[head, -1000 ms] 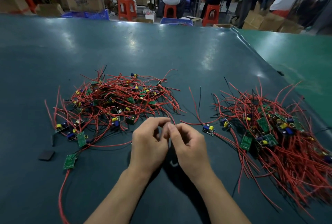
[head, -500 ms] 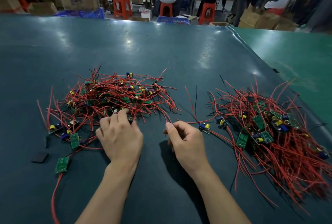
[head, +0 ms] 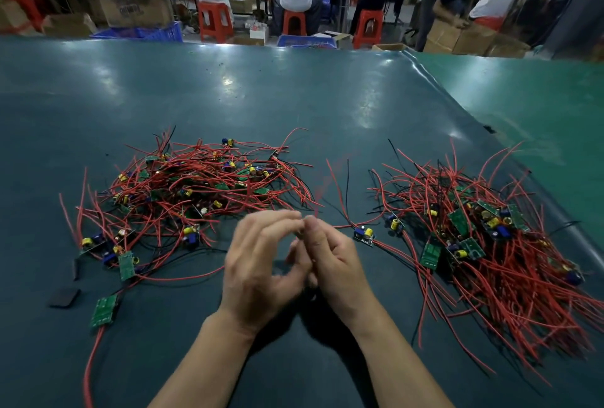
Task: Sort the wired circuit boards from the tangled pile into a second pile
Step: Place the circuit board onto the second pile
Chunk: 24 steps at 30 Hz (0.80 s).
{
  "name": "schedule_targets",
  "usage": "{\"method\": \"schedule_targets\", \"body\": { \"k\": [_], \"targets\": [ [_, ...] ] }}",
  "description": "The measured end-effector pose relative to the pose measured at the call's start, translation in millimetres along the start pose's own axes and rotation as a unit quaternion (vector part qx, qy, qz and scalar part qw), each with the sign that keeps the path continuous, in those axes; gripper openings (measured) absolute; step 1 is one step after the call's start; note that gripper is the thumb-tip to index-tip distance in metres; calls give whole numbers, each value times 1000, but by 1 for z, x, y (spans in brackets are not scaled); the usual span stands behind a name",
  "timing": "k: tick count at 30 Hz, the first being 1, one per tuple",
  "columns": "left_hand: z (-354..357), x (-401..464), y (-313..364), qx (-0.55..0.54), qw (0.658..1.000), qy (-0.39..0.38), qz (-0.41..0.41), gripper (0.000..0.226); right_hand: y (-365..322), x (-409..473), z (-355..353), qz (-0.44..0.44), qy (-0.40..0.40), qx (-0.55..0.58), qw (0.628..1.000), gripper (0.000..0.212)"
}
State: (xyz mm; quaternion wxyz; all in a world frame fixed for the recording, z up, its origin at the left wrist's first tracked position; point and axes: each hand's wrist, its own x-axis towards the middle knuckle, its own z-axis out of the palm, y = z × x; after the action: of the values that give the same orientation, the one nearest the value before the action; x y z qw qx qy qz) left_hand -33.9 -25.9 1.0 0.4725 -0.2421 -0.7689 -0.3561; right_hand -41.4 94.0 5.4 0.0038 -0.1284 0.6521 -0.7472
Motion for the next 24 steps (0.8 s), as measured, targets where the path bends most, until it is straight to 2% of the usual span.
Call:
{"method": "schedule_targets", "body": {
  "k": [3, 7, 10, 13, 17, 24],
  "targets": [
    [5, -1, 2, -33, 998, -51, -13, 33, -4, 2, -1, -7, 43, 37, 998, 30],
    [3, -3, -1, -32, 994, -26, -103, 14, -6, 2, -4, 41, 83, 80, 992, 32],
    [2, 0, 2, -64, 965, -65, -246, 25, -4, 4, -3, 49, 50, 68, 995, 31],
    [2, 4, -1, -117, 931, -75, -337, 15, -3, 6, -1, 29, 37, 34, 998, 21],
    [0, 5, -6, -159, 920, -73, -352, 13, -9, 3, -4, 73, 53, 45, 995, 16],
    [2, 7, -8, -178, 908, 11, -380, 7, -6, 8, -3, 81, 141, 75, 984, 9]
  ]
}}
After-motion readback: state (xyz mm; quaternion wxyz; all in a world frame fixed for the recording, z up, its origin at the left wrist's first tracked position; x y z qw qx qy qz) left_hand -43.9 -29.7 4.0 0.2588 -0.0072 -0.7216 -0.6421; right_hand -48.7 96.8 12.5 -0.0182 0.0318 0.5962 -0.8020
